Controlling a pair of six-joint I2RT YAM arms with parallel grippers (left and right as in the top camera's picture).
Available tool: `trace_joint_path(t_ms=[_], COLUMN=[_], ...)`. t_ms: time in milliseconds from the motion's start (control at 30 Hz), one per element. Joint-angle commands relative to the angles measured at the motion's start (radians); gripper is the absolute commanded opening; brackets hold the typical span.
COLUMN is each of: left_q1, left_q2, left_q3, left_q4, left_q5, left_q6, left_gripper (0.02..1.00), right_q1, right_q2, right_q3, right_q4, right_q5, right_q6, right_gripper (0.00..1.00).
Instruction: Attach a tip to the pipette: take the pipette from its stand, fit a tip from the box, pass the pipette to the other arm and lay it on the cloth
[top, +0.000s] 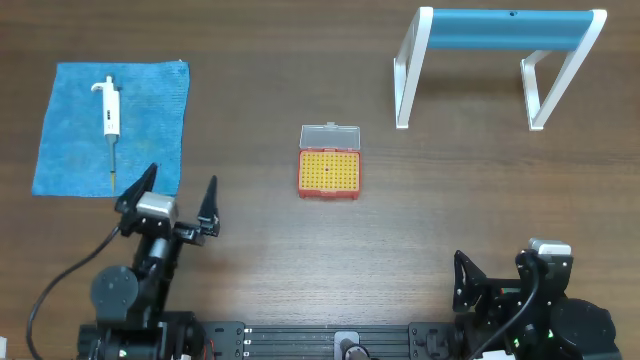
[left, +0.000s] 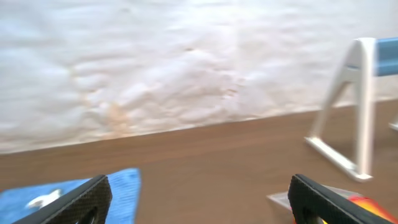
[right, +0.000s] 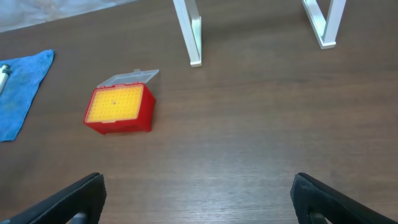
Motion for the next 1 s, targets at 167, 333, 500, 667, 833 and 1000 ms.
trace_joint_path(t_ms=[167, 333, 500, 667, 833, 1000], left_q1=[0.025, 0.048, 0.048, 0.048, 0.048, 0.048], left_q2=[-0.094, -0.107, -0.107, -0.106, -0.106, -0.106], left_q3=[-0.182, -0.202, -0.202, -0.202, -0.202, -0.202], left_q4=[-0.005, -0.012, -0.012, -0.012, -0.012, -0.012], left_q5=[-0.13, -0.134, -0.134, -0.134, -0.134, -0.134], left_q6=[-0.133, -0.159, -0.159, -0.159, -0.159, -0.159], left_gripper=[0.917, 0.917, 0.917, 0.917, 0.919, 0.917], right_q1=[-0.005, -0.005, -0.005, -0.005, -0.005, -0.005], right_q2=[-0.004, -0.004, -0.004, -0.004, -0.004, -0.004], right_q3=[0.0, 0.0, 0.0, 0.0, 0.0, 0.0], right_q4=[0.004, 0.004, 0.004, 0.004, 0.004, 0.004], right_q5=[0.013, 0.013, 0.013, 0.013, 0.013, 0.013], right_q6=[-0.011, -0.011, -0.01, -0.01, -0.011, -0.011], right_gripper=[0.965, 0.965, 0.965, 0.965, 0.965, 0.965])
